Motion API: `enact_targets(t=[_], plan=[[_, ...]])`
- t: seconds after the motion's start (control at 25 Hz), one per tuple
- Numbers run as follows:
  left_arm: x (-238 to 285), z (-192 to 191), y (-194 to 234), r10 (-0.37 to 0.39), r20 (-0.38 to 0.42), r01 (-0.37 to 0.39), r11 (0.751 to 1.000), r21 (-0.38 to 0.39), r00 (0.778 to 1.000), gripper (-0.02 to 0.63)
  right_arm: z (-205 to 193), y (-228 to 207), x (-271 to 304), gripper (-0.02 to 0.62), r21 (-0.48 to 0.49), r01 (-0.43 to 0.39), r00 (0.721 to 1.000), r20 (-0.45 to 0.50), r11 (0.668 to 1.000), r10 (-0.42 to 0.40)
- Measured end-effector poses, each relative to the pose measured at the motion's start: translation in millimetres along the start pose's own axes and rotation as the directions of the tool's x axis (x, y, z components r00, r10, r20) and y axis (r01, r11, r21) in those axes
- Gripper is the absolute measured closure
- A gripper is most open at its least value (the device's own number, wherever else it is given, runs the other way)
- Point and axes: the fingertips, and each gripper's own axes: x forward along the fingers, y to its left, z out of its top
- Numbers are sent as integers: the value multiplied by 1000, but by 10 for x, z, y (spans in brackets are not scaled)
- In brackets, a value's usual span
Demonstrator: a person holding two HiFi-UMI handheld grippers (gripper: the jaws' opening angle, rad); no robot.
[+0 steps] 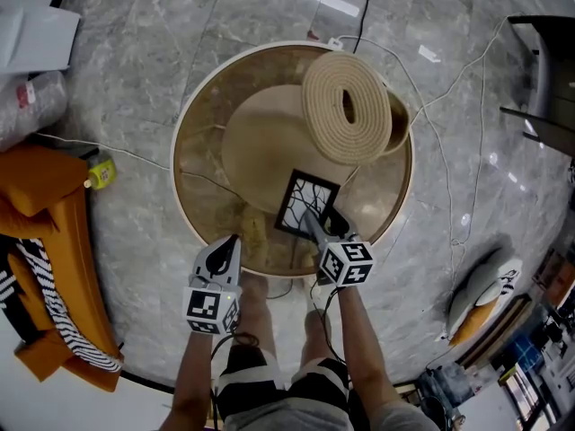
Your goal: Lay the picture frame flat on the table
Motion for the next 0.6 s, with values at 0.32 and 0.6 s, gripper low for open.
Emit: enact_targets(t=[0.32,0.6], plan=[[-34,-14,17,5,-4,-5,1000,2,1000,588,-43,12,29,353,-73,62,998,-26,995,-64],[-156,-14,28,9,14,-9,1000,1,1000,588,-53,47,16,349,-83,84,996,-28,993,-86]])
